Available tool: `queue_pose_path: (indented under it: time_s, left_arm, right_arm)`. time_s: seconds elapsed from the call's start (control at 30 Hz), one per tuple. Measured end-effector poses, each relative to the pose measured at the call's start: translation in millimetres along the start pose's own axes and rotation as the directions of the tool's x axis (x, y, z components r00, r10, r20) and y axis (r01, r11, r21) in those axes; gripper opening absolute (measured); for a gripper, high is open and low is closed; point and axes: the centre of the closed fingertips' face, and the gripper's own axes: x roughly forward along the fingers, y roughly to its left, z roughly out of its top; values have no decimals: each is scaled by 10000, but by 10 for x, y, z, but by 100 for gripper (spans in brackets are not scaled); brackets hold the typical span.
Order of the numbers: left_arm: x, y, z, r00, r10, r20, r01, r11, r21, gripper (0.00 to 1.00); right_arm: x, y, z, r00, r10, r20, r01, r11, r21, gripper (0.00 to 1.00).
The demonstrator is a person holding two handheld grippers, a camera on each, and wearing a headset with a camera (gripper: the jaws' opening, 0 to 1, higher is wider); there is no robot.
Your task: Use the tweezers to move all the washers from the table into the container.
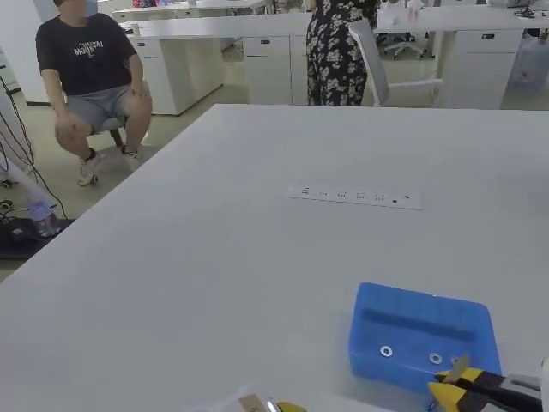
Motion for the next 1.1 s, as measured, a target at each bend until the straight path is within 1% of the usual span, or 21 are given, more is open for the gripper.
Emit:
queue_pose_path:
  time_s: [0.23, 0.37, 0.43, 0.5, 0.53, 0.57, 0.63, 0.73, 0.8, 0.9, 0.93, 1.0, 1.1]
  left_arm:
    - [0, -3, -3, 10000, 1, -21, -1, 10000, -10, 64]
    - [0, -3, -10, 10000, 5, -61, -5, 10000, 24, 64]
    - [-1, -1, -9, 10000, 12, -51, -12, 10000, 11, 64]
    - [-1, -2, -10, 10000, 5, -50, -5, 10000, -3, 64]
    - [-1, -1, -14, 10000, 4, -69, -4, 10000, 15, 64]
    - [0, -3, -17, 10000, 0, -85, 0, 10000, 16, 64]
    - [-1, -1, -17, 10000, 11, -83, -11, 10000, 9, 64]
    - [-1, -1, -20, 10000, 13, -95, -13, 10000, 5, 64]
    - [0, -5, -22, 9999, -9, -107, 10, 10000, 31, 64]
    - [0, -7, -24, 9999, -11, -122, 11, 10000, 26, 64]
    - [0, -8, -24, 9999, -12, -123, 12, 10000, 22, 63]
    - [1, -8, -25, 9999, -15, -124, 15, 10000, 30, 63]
    - [2, -10, -25, 9999, -23, -133, 23, 10000, 34, 63]
  right_arm:
    - [10, 6, -7, 9999, 108, -22, -108, 9999, 32, 4]
    - [7, 43, -5, 9998, 134, -167, -138, 9996, -255, 3]
    - [3, 73, -17, 9991, 299, -301, -304, 9994, -155, 2]
    - [3, 102, -22, 9985, 469, -291, -465, 9988, 122, 1]
    - [-26, 114, -77, 9975, 501, -492, -490, 9985, 232, 2]
    - [-14, 109, -39, 9986, 462, -239, -457, 9987, 228, 2]
    - [-3, 139, -62, 9979, 544, -357, -534, 9982, 283, 1]
    - [-27, 175, -75, 9974, 585, -417, -577, 9981, 215, 1]
    - [-36, 186, -81, 9973, 616, -408, -603, 9977, 317, 2]
    - [-47, 160, -84, 9984, 441, -345, -431, 9986, 292, 2]
    - [-54, 127, -74, 9992, 280, -269, -272, 9992, 298, 2]
    - [-58, 86, -30, 9999, 162, -32, -161, 9994, 291, 2]
    - [-21, 53, 14, 10000, 57, 77, -58, 9999, 114, 2]
